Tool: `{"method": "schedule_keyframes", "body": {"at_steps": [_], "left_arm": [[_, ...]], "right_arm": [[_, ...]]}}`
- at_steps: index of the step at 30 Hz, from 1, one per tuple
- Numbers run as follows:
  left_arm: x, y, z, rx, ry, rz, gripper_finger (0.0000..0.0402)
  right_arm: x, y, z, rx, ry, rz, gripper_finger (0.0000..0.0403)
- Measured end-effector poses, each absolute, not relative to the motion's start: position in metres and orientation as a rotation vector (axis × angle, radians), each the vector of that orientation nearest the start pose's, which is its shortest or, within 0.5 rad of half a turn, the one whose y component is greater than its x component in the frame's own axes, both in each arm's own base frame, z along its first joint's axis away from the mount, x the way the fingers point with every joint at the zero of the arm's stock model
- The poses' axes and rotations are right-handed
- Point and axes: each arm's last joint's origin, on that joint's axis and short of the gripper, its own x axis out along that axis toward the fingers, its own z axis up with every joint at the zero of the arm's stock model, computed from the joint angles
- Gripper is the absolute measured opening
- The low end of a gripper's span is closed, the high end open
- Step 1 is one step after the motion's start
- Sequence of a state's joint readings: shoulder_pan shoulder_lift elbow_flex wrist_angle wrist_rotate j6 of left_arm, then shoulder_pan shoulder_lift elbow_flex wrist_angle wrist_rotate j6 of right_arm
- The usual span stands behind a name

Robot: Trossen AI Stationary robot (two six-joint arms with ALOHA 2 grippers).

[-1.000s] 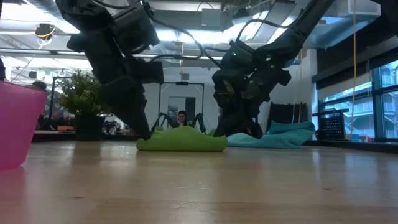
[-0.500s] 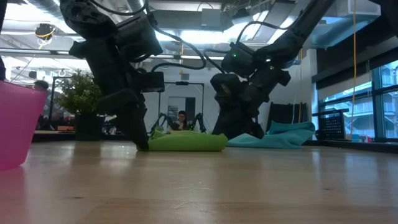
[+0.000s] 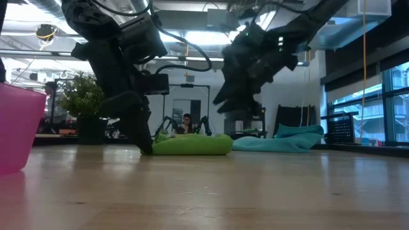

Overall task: Roll microfiber towels into tight, uniform cylinder then place into a basket
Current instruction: Roll the microfiber green towel

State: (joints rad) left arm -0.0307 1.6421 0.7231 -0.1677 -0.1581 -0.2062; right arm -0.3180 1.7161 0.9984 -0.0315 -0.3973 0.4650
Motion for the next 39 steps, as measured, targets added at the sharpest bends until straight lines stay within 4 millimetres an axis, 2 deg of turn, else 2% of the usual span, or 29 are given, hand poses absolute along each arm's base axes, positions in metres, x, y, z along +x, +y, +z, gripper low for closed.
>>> {"method": "schedule_keyframes", "body": {"at_steps": [3,7,15,19,27,39], "left_arm": [[0.28,-0.004,0.123,-0.084,1.065,0.226,0.0142],[0.28,-0.004,0.123,-0.093,1.063,0.23,0.0142],[0.28,-0.004,0.123,-0.108,1.061,0.239,0.0142],[0.28,-0.004,0.123,-0.109,1.061,0.239,0.0142],[0.277,-0.005,0.131,-0.128,1.048,0.209,0.0142],[0.269,-0.005,0.172,-0.155,0.894,0.175,0.0142]], "right_arm": [[0.34,-0.084,0.187,0.613,0.72,-0.004,0.0131],[0.346,-0.072,0.172,0.503,0.762,-0.022,0.0131],[0.356,-0.073,0.133,0.461,0.837,-0.028,0.0131],[0.357,-0.073,0.12,0.443,0.866,-0.021,0.0131],[0.358,-0.075,0.117,0.426,0.867,-0.063,0.0131],[0.358,-0.076,0.117,0.445,0.867,-0.081,0.0131]]}}
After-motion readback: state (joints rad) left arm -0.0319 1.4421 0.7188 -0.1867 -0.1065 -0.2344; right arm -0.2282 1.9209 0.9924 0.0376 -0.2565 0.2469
